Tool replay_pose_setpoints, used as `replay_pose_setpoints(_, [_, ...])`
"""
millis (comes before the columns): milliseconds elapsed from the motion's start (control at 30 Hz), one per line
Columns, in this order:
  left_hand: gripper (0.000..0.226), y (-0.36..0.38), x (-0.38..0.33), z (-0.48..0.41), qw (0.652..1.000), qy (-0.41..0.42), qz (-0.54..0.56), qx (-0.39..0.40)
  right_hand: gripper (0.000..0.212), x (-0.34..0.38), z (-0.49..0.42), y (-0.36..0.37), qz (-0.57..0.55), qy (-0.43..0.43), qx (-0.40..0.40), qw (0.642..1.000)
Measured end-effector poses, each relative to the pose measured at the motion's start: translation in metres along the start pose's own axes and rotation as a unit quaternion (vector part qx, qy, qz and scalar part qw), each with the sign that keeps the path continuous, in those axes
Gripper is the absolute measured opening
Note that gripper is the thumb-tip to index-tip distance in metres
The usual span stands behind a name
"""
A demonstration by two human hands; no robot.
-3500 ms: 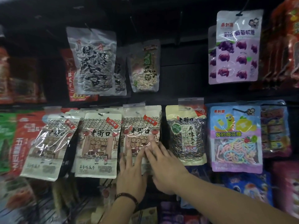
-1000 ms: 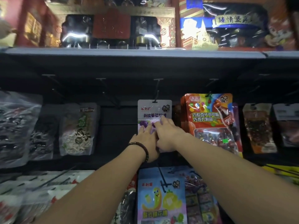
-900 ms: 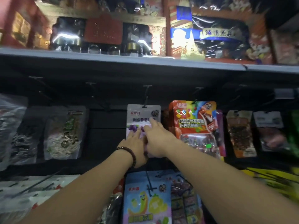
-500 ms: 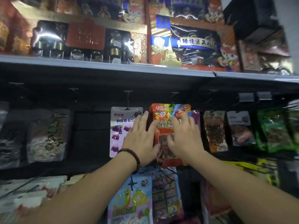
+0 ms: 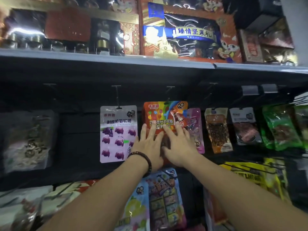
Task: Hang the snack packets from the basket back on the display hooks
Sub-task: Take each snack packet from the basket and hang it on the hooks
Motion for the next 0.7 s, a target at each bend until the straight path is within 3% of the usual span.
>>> replay_pose_setpoints(267, [0.098,0.021,0.011,-0.030,1.000,-0.012,-0.023,0.011,0.077,-0.008,-0.030,0.013,0.000,-0.007,0.025,1.000])
replay_pose_setpoints(567, [0.085,0.026,0.013,-0.036,0.999,-0.021,-0.032,0.031,0.092,-0.007,-0.037,0.027,-0.006,-0.009,0.078,0.997])
replay_pose_setpoints(700, [0.085,0.024,0.011,-0.027,0.999,-0.018,-0.010,0.027,0.087,-0.007,-0.027,0.016,0.016,-0.026,0.079,0.996])
Point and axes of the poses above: each hand's wrist, its own z-axis away from the middle knuckle, its own y-axis out of the palm, x = y × z, the point moved 10 cm from there along -z, towards the middle knuckle, and after that the axes turned 6 degrees about -y, right-handed, at the moved point
